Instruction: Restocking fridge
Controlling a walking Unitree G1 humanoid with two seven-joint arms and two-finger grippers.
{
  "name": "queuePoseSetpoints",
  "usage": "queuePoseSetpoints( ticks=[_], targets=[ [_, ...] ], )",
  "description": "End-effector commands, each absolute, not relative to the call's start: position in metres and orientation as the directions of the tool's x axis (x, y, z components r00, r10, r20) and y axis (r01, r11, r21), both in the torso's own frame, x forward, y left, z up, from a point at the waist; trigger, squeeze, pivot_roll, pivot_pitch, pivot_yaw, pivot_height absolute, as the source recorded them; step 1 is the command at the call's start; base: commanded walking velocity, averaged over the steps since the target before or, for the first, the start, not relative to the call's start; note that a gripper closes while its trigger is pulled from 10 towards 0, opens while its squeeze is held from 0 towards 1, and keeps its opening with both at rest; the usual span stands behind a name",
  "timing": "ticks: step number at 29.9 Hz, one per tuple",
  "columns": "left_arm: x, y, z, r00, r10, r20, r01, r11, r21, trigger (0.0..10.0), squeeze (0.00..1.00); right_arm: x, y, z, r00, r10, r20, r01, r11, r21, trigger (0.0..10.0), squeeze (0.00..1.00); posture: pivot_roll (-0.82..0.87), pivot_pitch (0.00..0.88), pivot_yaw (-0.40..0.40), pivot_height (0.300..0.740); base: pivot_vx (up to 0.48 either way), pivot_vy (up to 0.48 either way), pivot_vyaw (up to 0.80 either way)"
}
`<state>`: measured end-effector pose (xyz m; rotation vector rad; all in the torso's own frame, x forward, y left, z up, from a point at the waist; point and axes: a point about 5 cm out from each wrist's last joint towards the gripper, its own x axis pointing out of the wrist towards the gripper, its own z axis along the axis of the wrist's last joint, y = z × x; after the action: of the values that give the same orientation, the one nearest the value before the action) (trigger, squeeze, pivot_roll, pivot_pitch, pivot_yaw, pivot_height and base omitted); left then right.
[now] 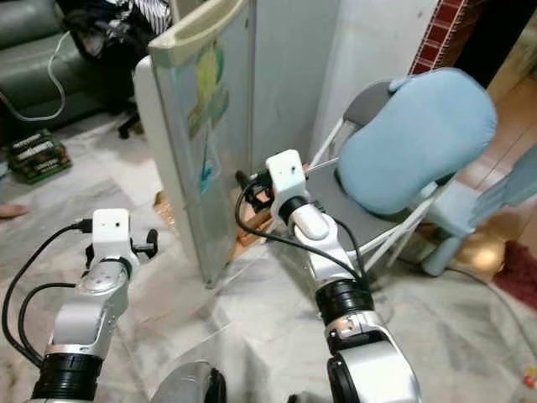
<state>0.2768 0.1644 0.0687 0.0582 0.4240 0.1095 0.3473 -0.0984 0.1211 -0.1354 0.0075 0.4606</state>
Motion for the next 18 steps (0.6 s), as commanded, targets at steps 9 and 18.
queuePoseSetpoints(
  ticks=[9, 18],
  targets=[
    [0.284, 0.162, 0.084, 0.947, 0.076, -0.313, -0.075, 0.997, 0.017, 10.0, 0.00, 0.341, -0.117, 0.117, 0.923, 0.383, -0.041, -0.385, 0.918, -0.091, 10.0, 0.00, 0.06, 0.000, 0.008, 0.740, 0.000, 0.000, 0.00],
    [0.283, 0.168, 0.084, 0.950, 0.116, -0.289, -0.116, 0.993, 0.017, 10.0, 0.00, 0.339, -0.124, 0.117, 0.930, 0.366, -0.033, -0.367, 0.927, -0.074, 10.0, 0.00, 0.06, 0.000, 0.008, 0.740, 0.000, 0.000, 0.00]
  ],
)
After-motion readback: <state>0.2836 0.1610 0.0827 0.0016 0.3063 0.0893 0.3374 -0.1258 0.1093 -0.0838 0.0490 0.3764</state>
